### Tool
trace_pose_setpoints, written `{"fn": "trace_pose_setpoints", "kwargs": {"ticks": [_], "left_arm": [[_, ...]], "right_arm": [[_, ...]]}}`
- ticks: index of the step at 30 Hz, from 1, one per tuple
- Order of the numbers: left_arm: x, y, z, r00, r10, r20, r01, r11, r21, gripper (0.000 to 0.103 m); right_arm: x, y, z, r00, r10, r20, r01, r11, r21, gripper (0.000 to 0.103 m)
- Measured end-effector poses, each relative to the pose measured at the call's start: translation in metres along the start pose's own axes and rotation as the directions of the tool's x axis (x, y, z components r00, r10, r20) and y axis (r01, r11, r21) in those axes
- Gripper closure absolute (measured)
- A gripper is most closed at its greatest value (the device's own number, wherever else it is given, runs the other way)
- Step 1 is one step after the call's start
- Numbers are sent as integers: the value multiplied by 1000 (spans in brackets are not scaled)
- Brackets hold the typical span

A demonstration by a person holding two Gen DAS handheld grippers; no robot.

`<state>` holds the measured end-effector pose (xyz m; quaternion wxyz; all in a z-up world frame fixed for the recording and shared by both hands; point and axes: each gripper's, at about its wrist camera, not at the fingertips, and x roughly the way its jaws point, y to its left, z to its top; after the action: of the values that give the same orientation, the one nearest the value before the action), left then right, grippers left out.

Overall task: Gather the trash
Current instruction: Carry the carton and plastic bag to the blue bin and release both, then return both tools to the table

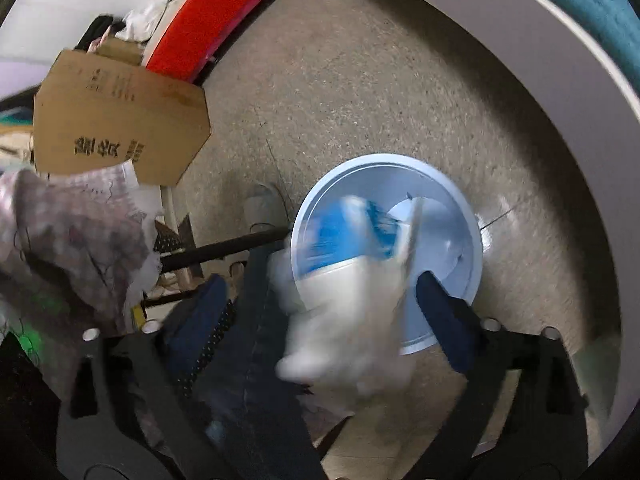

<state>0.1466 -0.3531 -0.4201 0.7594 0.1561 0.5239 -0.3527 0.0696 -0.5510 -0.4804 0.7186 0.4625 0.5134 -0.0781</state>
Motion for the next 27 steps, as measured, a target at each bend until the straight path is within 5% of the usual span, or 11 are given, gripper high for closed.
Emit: {"fn": "trace_pose_setpoints", "kwargs": {"ticks": [9, 17, 23, 27], "left_arm": [[-37, -12, -8, 988, 113, 103, -114, 993, 10, 7], [-102, -45, -6, 972, 74, 224, -82, 996, 28, 6], [-164, -80, -11, 930, 63, 362, -109, 988, 108, 6], [-218, -90, -16, 887, 48, 458, -116, 986, 120, 6]], "right_arm": [[-46, 2, -3, 990, -24, 139, 24, 1000, -1, 6], [-123, 28, -18, 948, -7, 317, 24, 998, -50, 6], [-188, 69, -37, 903, 47, 427, 10, 991, -132, 6], [-224, 102, -56, 872, 79, 484, 18, 981, -193, 6]]}}
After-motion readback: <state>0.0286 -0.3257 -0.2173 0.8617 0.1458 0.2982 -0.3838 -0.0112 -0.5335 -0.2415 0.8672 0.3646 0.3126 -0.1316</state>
